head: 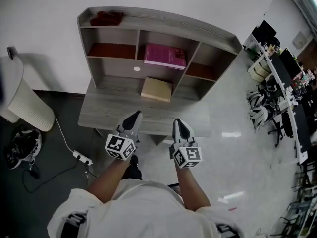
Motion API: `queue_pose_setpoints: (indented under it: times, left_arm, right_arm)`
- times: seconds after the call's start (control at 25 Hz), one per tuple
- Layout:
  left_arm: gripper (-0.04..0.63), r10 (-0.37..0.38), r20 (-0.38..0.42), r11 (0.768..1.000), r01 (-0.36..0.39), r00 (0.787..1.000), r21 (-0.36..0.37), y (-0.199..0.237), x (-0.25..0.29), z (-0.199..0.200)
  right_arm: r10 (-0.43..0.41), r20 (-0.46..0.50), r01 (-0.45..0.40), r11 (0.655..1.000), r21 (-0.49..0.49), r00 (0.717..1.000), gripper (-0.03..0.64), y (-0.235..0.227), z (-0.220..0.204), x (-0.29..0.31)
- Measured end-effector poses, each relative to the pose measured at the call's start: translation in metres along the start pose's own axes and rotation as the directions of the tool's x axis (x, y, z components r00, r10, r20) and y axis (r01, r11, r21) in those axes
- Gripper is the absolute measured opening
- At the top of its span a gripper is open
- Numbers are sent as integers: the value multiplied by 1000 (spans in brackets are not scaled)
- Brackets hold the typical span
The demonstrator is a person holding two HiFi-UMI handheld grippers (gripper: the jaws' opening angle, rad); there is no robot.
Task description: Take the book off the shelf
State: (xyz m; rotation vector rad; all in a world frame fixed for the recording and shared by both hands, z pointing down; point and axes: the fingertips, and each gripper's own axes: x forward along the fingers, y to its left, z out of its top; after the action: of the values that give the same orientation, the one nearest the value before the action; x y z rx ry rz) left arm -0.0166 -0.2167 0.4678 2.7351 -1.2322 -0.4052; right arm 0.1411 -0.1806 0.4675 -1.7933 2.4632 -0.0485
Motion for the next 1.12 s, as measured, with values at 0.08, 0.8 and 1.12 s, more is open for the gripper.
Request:
queue_pose_setpoints:
  times: [0.08,0.8,1.12]
  left_arm:
    - [17,6,-4,999,-6,1000,-33,23,21,0]
    - [18,-26,65,789,60,998,-611,119,156,-15]
    - [101,-11,159,594,134,987,-793,149,184,-24]
  right_arm:
    - [-7,1,7,999,32,1000,15,-10,2,27]
    - [-15,158,-84,794,602,987,15,-92,21,179]
    - [-62,162,-83,652,753,985,40,-121,4,209]
